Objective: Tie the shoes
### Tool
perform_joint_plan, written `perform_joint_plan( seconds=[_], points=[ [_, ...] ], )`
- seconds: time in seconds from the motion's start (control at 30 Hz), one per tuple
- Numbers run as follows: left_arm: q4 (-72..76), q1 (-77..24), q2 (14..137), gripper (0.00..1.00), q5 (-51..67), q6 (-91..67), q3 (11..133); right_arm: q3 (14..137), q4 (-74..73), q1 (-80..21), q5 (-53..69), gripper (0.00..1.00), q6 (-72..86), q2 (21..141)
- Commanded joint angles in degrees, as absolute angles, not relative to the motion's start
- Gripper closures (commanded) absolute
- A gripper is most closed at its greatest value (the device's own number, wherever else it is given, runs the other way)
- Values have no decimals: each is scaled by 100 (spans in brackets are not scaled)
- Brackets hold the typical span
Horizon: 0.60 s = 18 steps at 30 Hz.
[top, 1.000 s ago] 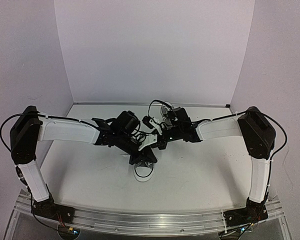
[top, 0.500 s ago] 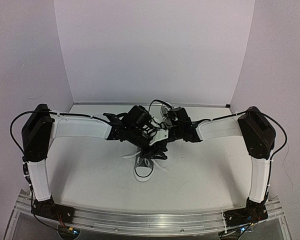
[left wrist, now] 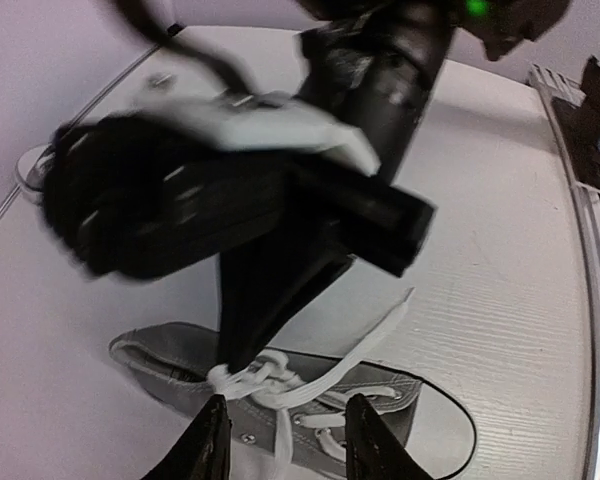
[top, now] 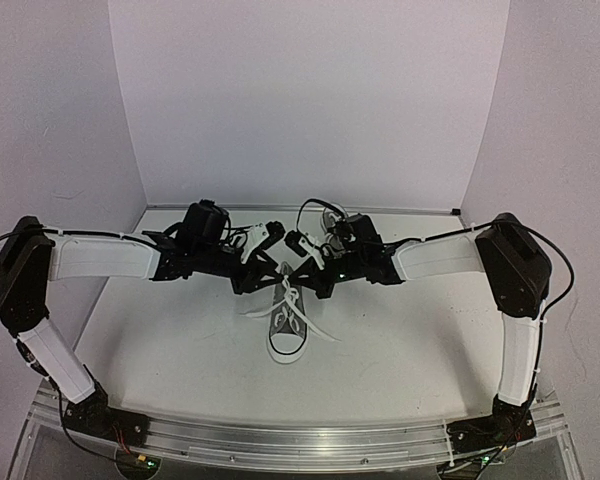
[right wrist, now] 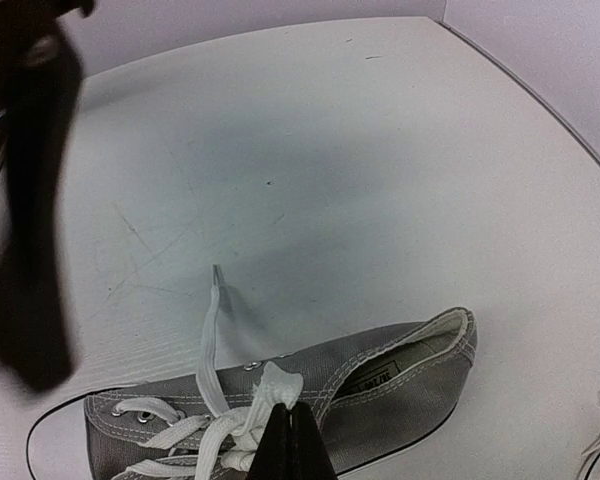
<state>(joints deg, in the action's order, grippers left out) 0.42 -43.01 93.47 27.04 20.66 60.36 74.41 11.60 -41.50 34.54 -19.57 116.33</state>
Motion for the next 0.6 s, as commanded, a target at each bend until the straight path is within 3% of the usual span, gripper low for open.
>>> perform_joint_plan(
  seconds=[0.0, 0.57],
  points=[
    [768, -4090, 9258, 61, 2332, 1365, 5682, 7507, 1389, -4131, 3619, 100, -1880, 11687],
    [1420, -3840, 10325, 58, 3108, 906, 5921, 7470, 1415, -4140, 3808, 100, -1807, 11566]
  ],
)
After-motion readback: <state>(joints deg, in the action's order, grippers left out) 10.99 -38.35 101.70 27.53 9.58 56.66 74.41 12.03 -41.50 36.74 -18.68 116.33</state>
